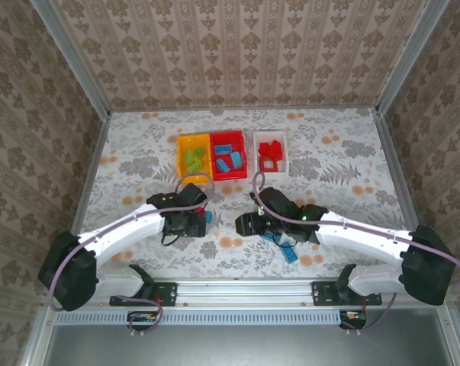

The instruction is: Sort the legos into containers by color

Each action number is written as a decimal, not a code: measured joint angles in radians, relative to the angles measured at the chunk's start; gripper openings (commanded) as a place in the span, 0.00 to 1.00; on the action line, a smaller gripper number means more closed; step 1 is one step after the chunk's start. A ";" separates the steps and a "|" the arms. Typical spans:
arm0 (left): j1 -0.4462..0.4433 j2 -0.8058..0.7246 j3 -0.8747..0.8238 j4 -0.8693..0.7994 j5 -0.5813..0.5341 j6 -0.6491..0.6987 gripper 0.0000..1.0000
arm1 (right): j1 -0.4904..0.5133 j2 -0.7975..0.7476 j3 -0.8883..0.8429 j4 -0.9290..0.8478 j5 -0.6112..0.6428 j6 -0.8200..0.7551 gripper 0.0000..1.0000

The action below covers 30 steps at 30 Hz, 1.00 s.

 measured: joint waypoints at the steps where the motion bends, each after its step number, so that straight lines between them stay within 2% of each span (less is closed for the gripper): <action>1: 0.004 0.018 0.000 0.012 0.000 0.012 0.78 | 0.011 -0.008 -0.010 0.010 -0.002 0.015 0.68; 11: 0.070 0.218 0.011 0.127 -0.002 0.108 0.66 | 0.031 -0.058 -0.031 0.076 -0.002 0.093 0.68; 23: 0.097 0.305 0.089 0.157 0.039 0.196 0.43 | 0.031 -0.057 -0.031 0.083 -0.003 0.097 0.68; 30: 0.102 0.307 0.093 0.156 0.043 0.201 0.35 | 0.031 -0.057 -0.031 0.088 -0.006 0.097 0.68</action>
